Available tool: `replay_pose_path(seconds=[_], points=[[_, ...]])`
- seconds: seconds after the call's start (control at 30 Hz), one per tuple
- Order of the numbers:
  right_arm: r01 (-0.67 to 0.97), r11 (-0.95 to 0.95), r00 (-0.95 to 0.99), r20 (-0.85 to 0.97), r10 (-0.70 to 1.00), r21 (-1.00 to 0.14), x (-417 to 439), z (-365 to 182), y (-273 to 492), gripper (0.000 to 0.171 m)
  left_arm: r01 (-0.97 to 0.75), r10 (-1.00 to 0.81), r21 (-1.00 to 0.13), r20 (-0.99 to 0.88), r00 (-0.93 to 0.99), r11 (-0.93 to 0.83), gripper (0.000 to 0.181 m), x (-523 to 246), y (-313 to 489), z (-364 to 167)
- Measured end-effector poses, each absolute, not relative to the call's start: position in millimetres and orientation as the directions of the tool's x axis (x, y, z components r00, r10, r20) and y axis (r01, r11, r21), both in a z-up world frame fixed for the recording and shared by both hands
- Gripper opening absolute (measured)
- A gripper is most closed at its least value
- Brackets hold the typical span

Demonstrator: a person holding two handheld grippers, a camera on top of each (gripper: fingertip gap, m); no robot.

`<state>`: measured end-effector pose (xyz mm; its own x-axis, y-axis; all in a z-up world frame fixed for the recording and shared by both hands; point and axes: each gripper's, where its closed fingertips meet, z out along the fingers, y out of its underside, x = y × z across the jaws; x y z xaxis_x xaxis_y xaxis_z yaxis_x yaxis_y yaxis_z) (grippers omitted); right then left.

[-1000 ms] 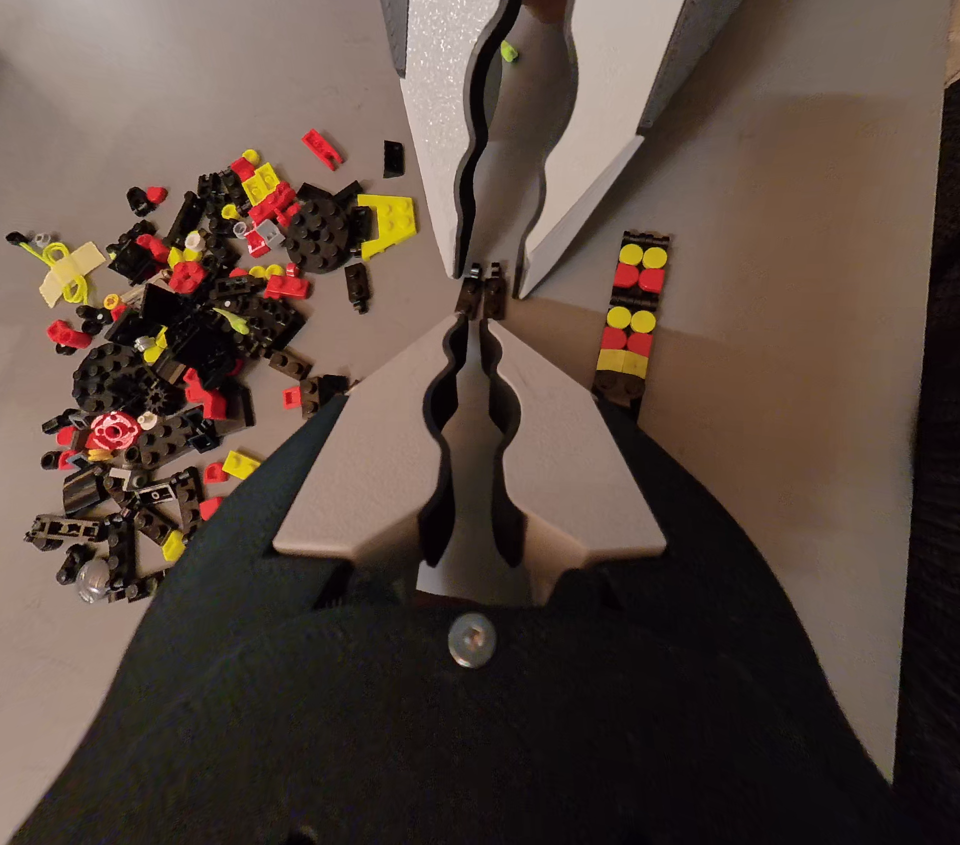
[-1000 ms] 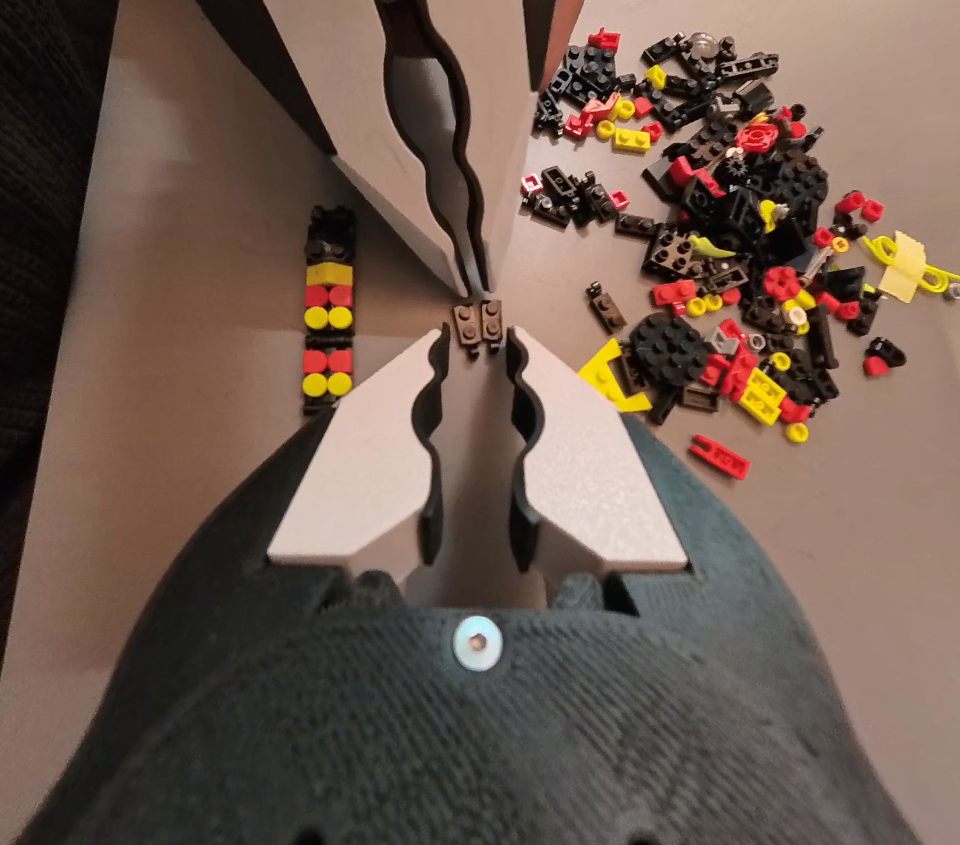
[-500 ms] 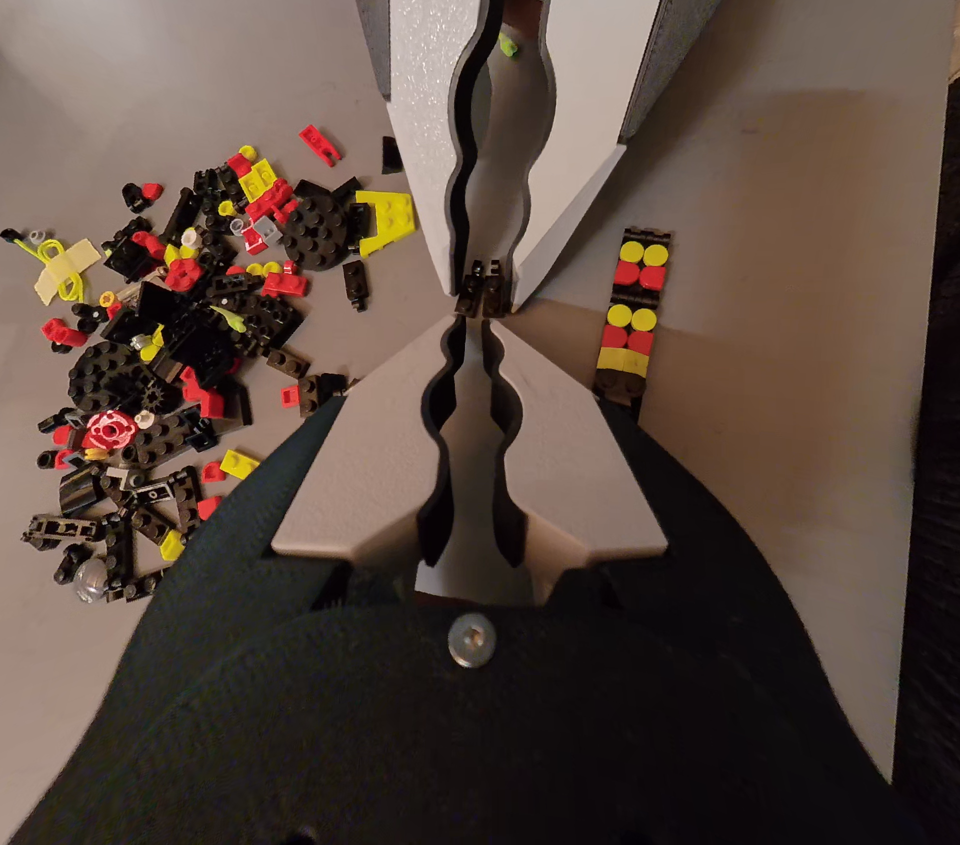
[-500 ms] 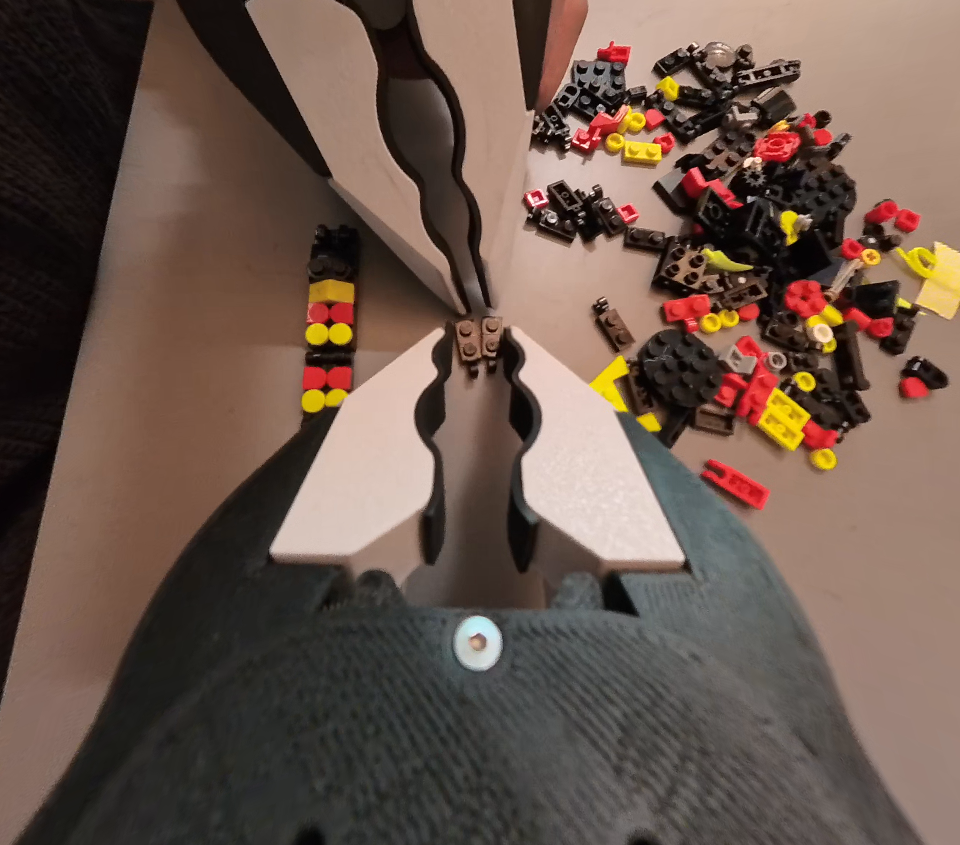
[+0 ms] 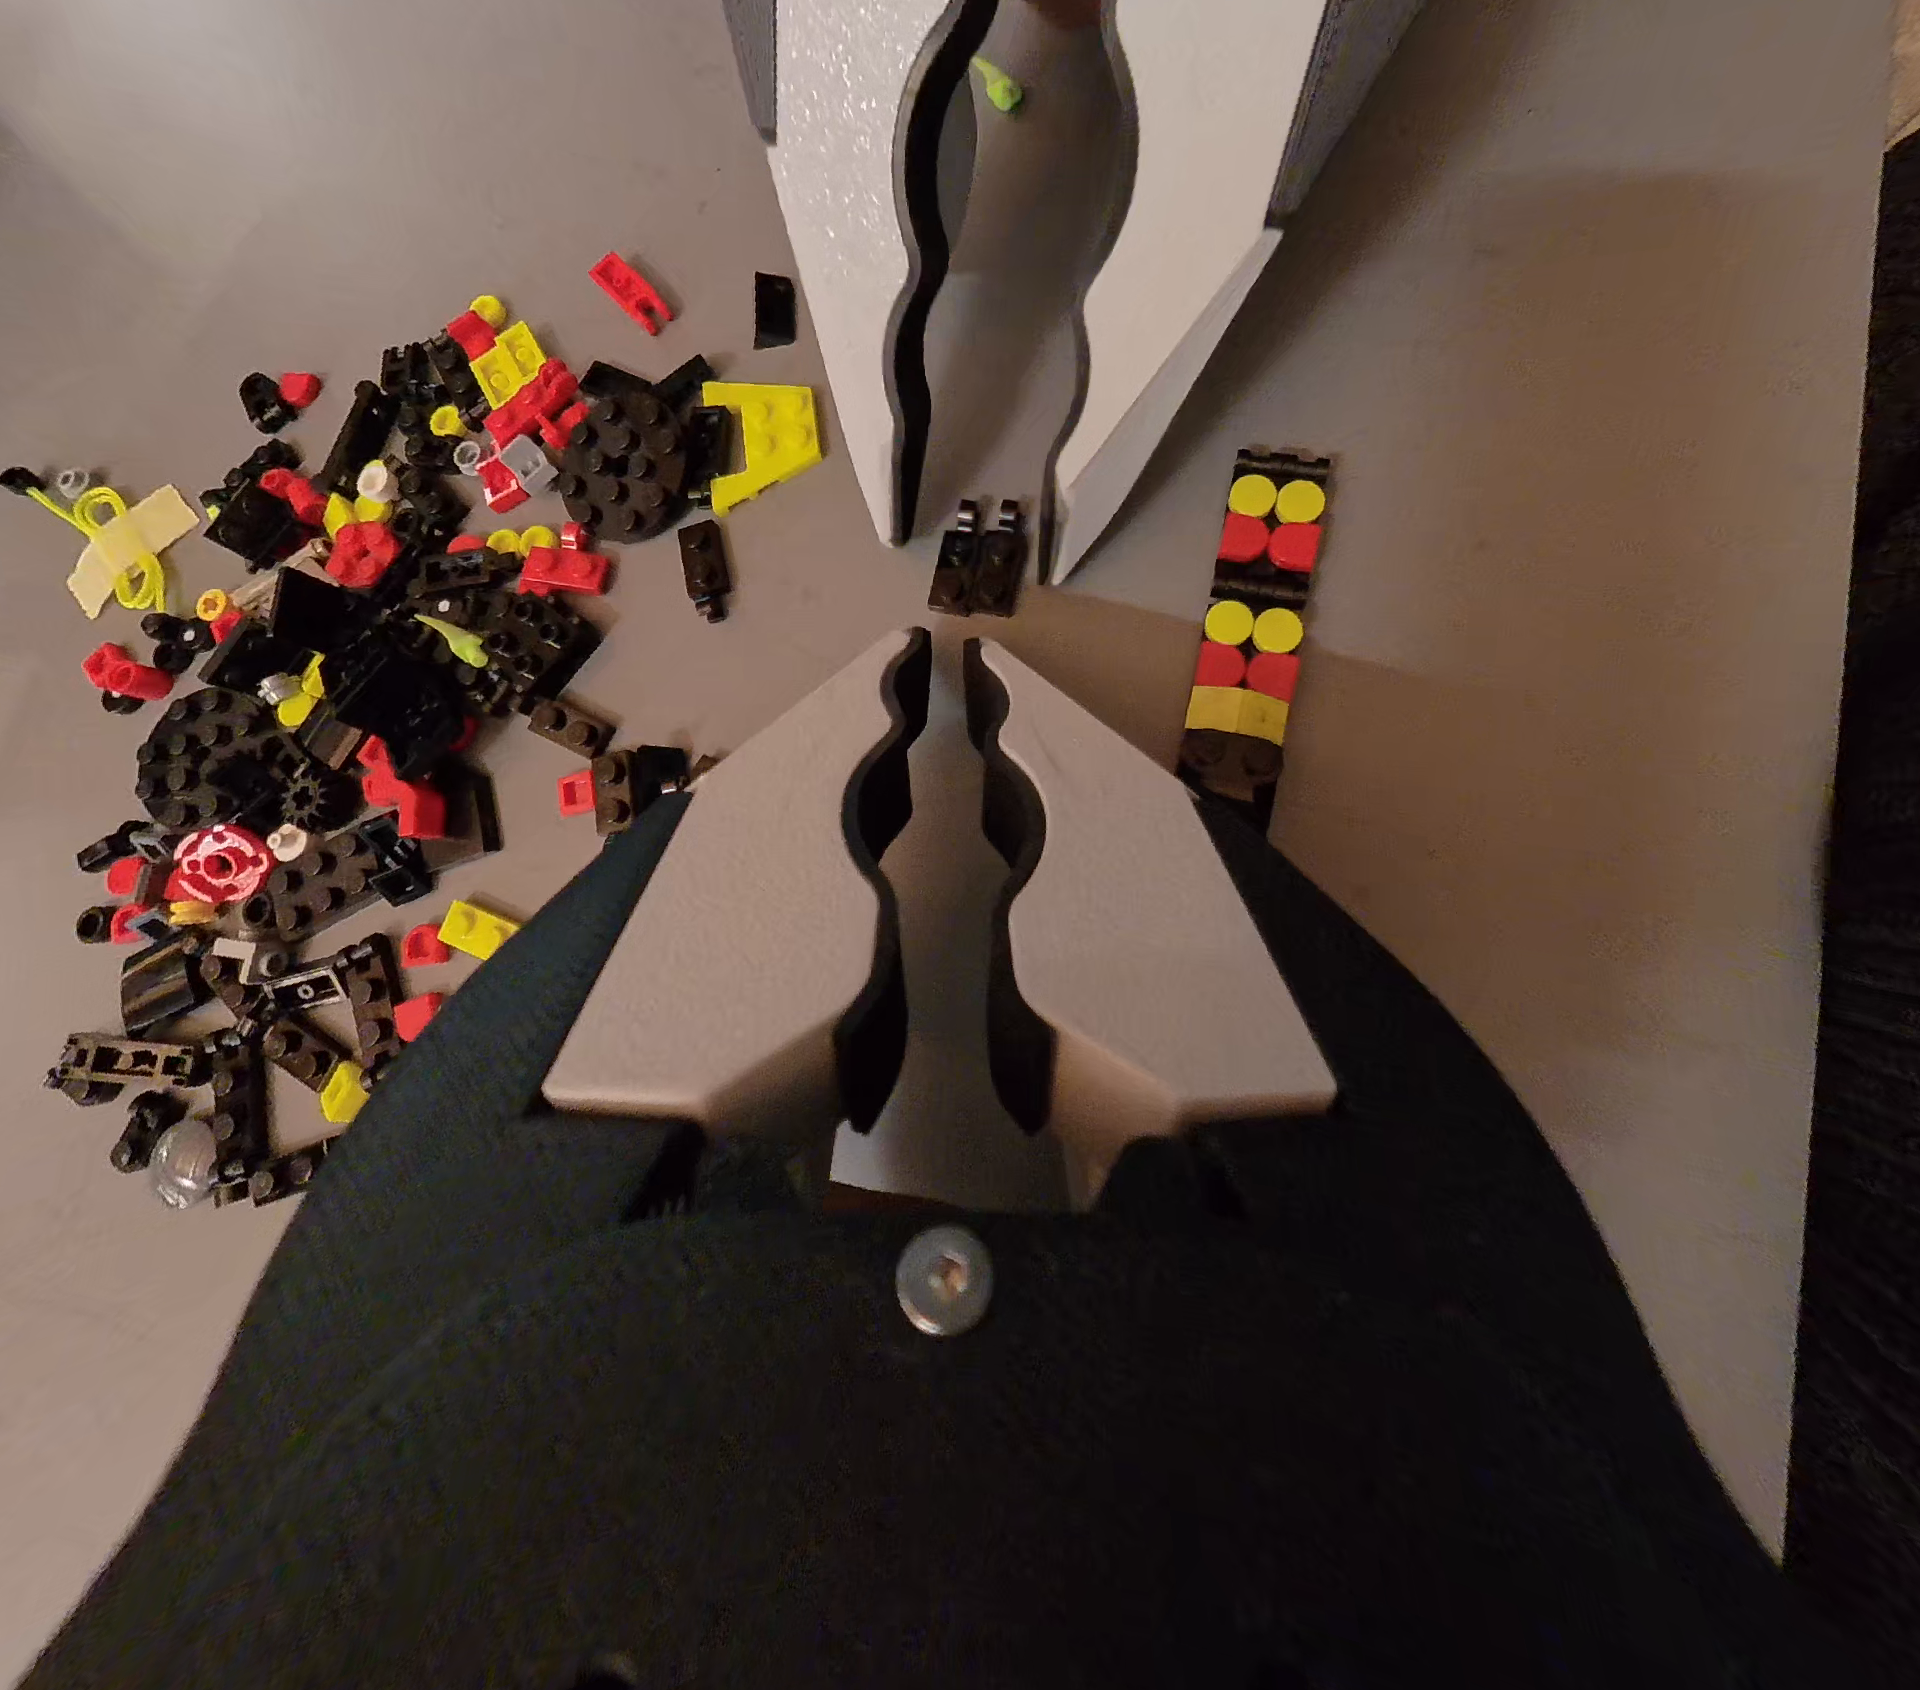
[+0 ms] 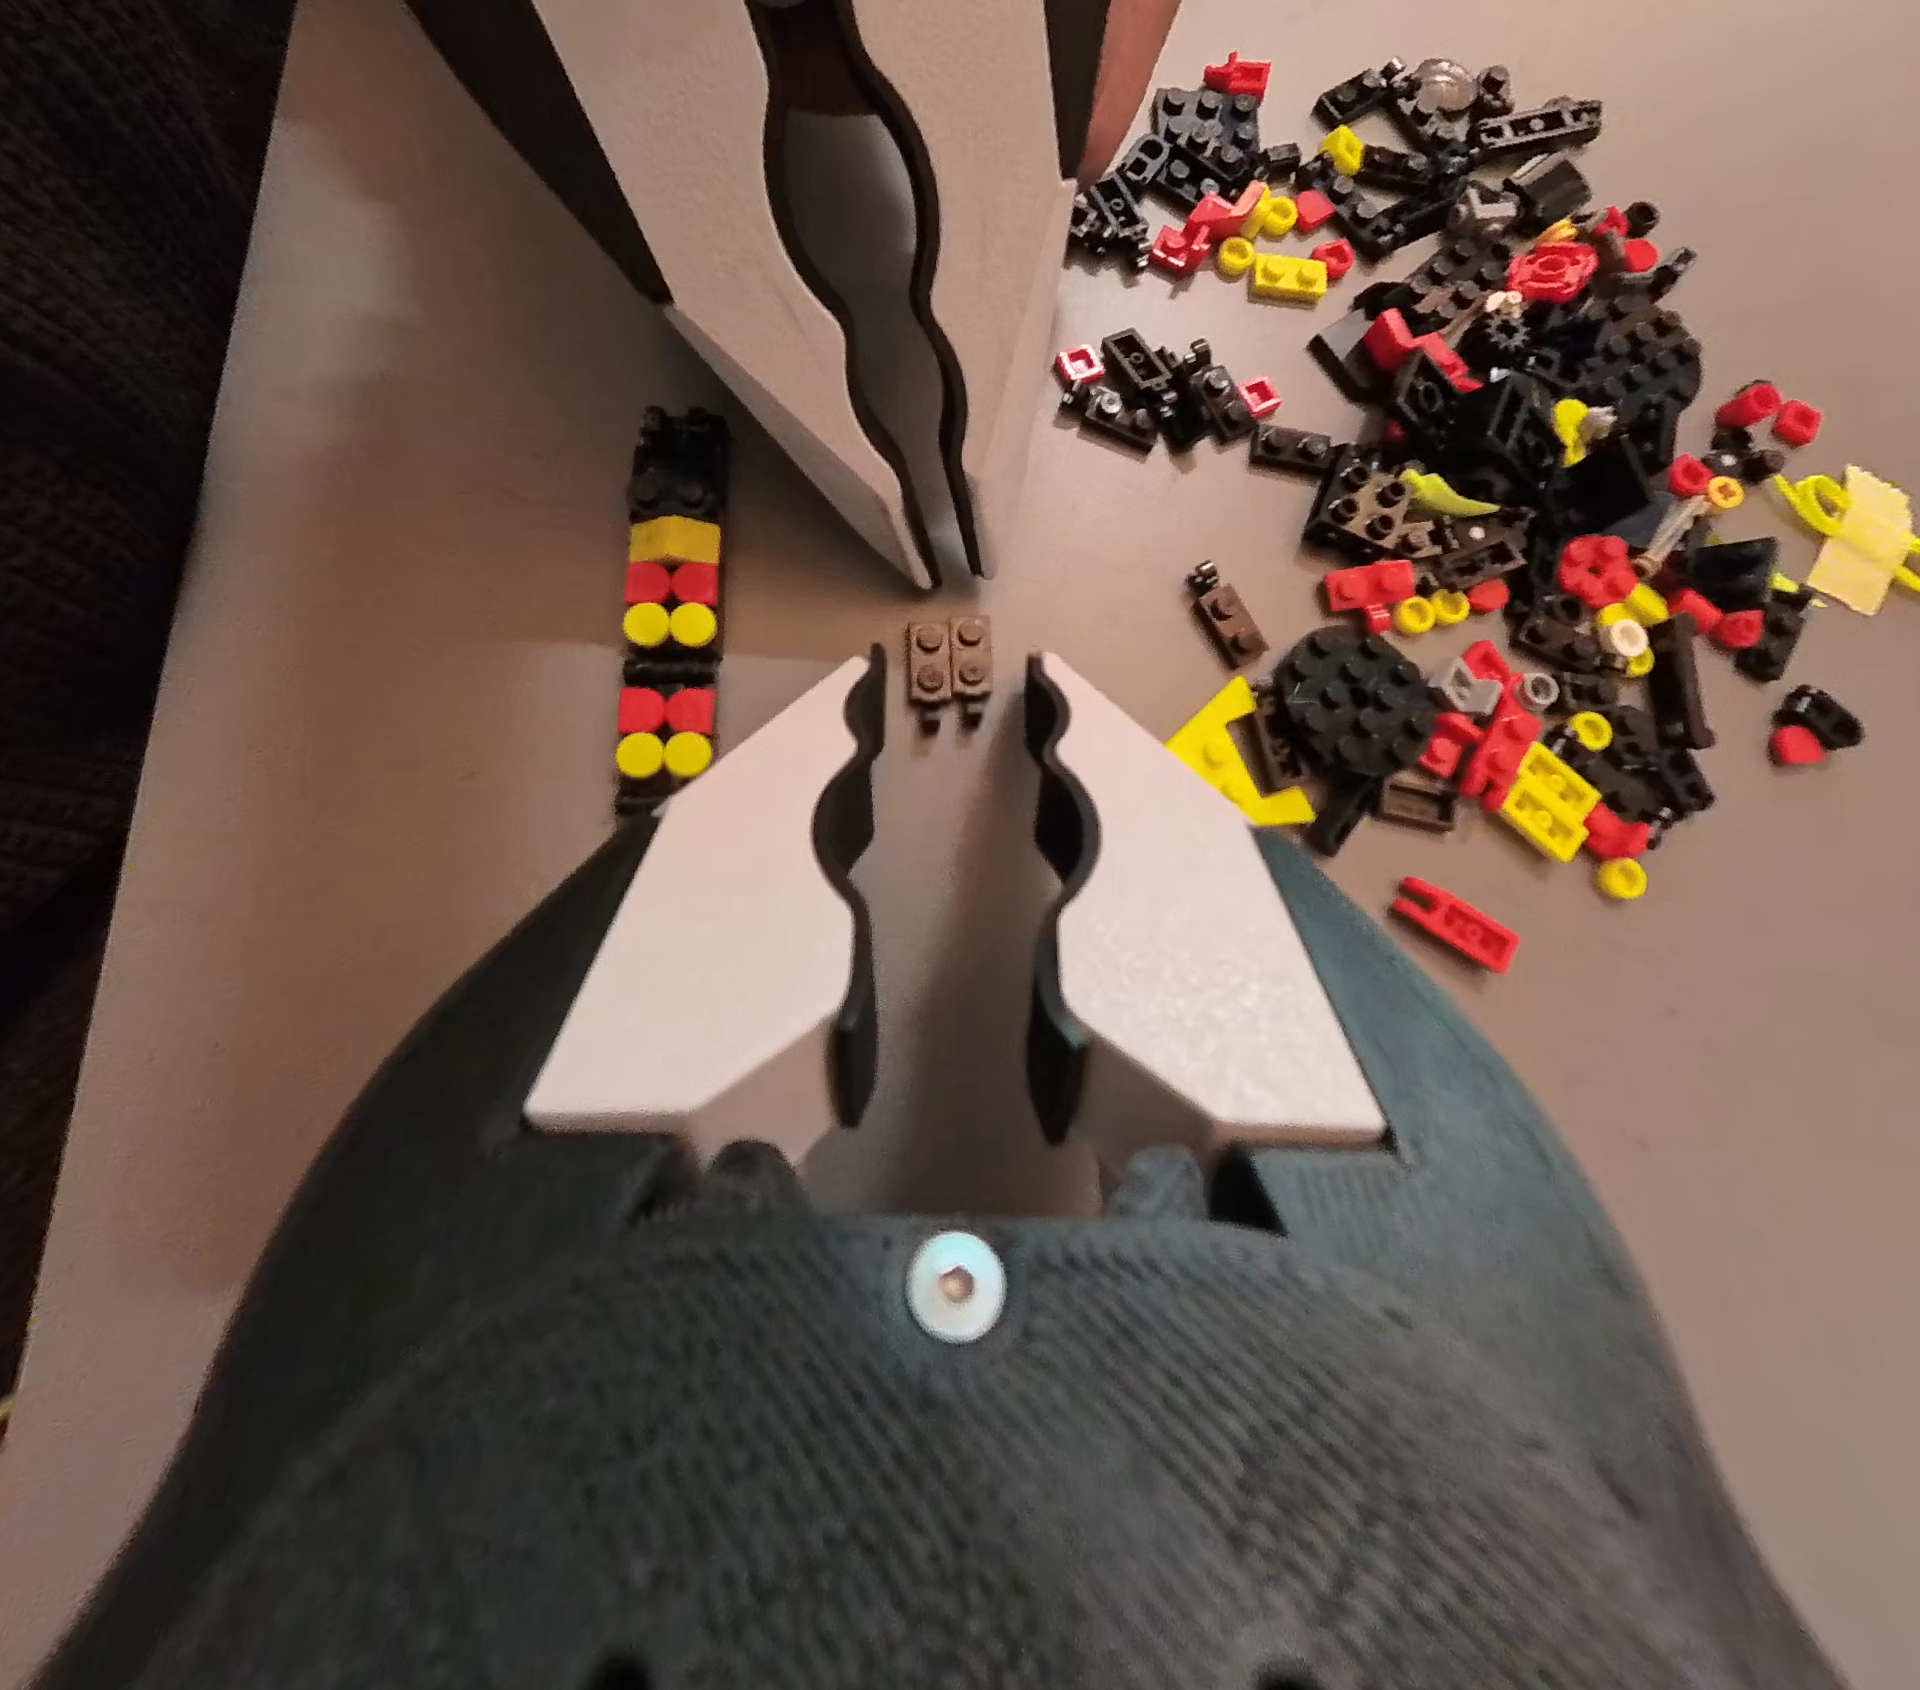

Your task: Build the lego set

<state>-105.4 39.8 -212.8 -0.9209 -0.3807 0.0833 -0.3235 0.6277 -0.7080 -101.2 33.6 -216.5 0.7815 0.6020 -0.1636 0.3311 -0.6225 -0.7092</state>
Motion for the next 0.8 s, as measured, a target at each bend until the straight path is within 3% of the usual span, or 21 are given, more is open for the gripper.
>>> replay_pose_path(seconds=[0.43, 0.57, 0.8], points=[[-0.311, 0.660, -0.927, 0.065, -0.370, -0.683, -112.2, -213.5, 56.2, 0.014, 0.330, 0.592, -0.705, -0.157, 0.790, -0.628, 0.006, -99.7, 34.8, -217.7], [-0.299, 0.659, -0.928, 0.048, -0.370, -0.690, -112.4, -211.2, 57.3, 0.000, 0.329, 0.591, -0.704, -0.159, 0.791, -0.629, 0.006, -99.6, 34.8, -217.8], [-0.301, 0.662, -0.920, 0.028, -0.390, -0.686, -105.4, -213.4, 56.3, 0.000, 0.328, 0.590, -0.703, -0.160, 0.791, -0.631, 0.006, -99.5, 34.8, -217.9]])
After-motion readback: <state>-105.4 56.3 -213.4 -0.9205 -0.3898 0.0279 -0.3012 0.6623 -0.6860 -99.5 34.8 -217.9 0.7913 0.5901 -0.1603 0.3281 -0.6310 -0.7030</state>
